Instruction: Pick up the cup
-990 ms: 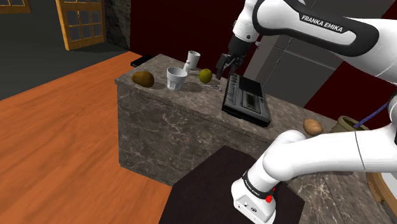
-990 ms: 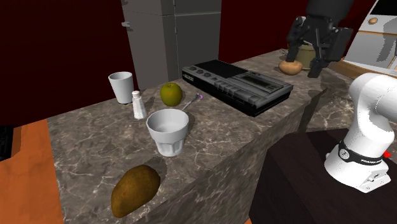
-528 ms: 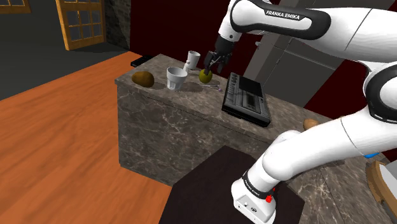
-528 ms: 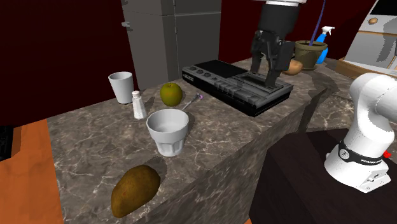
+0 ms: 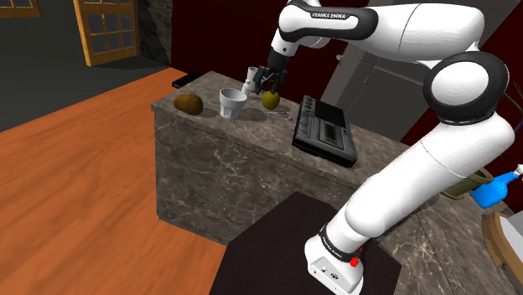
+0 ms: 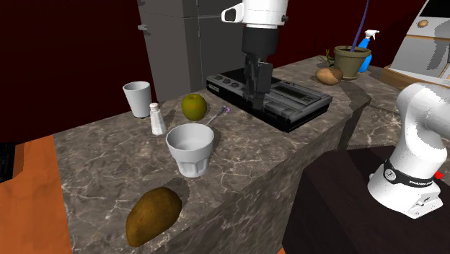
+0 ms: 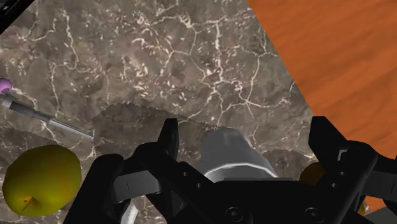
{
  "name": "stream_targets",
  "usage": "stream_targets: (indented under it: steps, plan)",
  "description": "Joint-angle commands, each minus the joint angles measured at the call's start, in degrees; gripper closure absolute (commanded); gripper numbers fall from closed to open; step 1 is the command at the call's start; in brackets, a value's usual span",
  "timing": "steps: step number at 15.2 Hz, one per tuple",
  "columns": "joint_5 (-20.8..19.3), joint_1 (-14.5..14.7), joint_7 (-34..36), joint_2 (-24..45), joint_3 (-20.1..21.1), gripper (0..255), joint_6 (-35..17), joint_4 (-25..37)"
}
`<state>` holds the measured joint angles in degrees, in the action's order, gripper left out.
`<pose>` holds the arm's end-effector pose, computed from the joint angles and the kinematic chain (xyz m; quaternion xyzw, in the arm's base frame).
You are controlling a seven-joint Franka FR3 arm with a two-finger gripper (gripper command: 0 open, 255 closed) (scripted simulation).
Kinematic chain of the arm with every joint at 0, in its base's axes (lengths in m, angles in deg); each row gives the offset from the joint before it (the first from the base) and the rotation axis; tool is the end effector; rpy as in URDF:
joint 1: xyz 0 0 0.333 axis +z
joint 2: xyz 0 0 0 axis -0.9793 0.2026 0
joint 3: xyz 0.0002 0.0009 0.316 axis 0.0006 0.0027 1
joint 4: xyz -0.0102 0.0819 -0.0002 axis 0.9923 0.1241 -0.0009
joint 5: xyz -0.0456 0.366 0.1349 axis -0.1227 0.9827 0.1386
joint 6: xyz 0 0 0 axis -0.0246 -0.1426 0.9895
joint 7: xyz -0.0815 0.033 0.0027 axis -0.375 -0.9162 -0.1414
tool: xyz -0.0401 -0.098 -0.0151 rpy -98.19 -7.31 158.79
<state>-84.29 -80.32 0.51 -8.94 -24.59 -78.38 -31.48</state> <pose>0.5146 -0.0687 0.5385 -0.9986 0.0310 -0.0284 0.0319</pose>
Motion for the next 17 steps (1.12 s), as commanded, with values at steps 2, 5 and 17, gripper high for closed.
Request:
stream_targets:
  steps: [2, 5, 17]
  plan:
    - [2.3, -0.4, -1.8, 7.2, -1.1, 0, -1.0, 5.6]
    - [4.8, -1.2, -3.5, 14.3, -1.8, 0, -0.9, 11.9]
    - [10.6, -4.3, -6.9, 32.0, -1.9, 0, -1.3, 27.2]
